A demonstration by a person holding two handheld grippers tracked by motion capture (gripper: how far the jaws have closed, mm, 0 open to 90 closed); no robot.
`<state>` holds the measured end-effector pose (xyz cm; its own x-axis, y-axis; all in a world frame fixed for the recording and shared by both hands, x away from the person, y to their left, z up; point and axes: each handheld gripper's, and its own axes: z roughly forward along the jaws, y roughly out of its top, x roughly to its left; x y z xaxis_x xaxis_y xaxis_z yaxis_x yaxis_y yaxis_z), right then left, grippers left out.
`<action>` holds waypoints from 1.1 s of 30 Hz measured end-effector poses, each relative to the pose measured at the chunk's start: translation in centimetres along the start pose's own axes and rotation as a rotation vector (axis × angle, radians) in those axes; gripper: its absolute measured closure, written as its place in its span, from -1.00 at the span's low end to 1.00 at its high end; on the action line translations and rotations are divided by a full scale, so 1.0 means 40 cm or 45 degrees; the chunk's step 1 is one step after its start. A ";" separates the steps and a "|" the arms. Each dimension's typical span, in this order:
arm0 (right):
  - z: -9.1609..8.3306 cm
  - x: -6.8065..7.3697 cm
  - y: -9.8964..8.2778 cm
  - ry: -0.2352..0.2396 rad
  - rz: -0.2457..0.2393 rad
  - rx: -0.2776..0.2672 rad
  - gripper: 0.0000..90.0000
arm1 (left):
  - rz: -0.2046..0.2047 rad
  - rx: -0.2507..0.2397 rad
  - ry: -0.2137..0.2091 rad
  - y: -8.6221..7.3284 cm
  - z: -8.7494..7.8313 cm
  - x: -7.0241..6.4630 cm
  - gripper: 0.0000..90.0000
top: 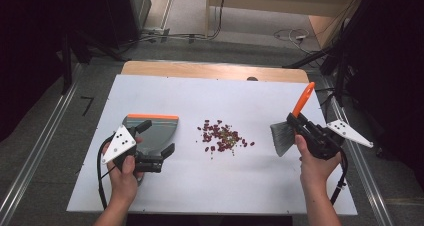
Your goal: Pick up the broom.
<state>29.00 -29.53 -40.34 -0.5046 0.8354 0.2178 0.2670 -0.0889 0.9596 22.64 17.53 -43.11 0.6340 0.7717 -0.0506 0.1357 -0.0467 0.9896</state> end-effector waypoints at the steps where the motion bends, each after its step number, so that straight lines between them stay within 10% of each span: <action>1: 0.005 0.009 0.003 0.009 -0.008 -0.003 0.53 | 0.000 0.000 0.000 0.000 0.000 0.000 -1.00; 33: 0.082 0.184 -0.017 0.254 -0.059 0.043 0.53 | -0.033 0.016 -0.219 0.015 0.161 -0.120 -1.00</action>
<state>27.80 -21.53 -39.98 -0.6689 0.7136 0.2080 0.2653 -0.0322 0.9636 24.56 9.72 -43.12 0.7509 0.6529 -0.0993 0.1626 -0.0370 0.9860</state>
